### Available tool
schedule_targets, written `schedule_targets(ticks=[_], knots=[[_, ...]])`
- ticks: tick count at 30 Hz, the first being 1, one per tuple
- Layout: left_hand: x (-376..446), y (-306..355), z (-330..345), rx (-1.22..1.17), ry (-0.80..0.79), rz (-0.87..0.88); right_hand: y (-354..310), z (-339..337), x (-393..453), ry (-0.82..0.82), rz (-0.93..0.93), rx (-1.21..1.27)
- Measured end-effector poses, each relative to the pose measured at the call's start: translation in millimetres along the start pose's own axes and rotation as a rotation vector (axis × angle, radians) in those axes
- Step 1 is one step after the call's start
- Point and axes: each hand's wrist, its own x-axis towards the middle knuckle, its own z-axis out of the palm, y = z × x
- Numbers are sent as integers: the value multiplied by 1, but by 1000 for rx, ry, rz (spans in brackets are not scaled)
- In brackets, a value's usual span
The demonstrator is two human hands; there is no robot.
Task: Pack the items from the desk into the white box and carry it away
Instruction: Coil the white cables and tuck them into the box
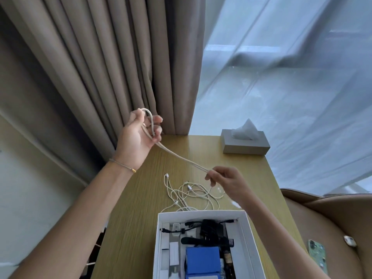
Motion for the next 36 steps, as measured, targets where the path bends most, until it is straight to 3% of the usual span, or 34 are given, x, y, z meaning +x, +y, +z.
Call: schedule_targets(ticks=[4, 7, 11, 14, 20, 23, 29, 36], knots=[[-2, -17, -13, 463, 59, 144, -15, -5, 11, 82, -57, 62], [-11, -34, -11, 705, -23, 126, -30, 2, 15, 80, -97, 117], [-26, -60, -1, 743, -257, 19, -52, 16, 16, 27, -148, 130], [-33, -75, 8, 968, -409, -34, -60, 24, 19, 30, -115, 111], [-40, -87, 14, 1095, -425, -70, -59, 30, 15, 132, -37, -92], [-40, -83, 11, 937, -440, -84, -58, 26, 12, 118, -20, -67], [-39, -74, 5, 536, -215, -15, -44, 14, -7, -52, -25, 13], [-47, -82, 12, -154, -179, -317, -22, 35, -25, -139, 29, 126]])
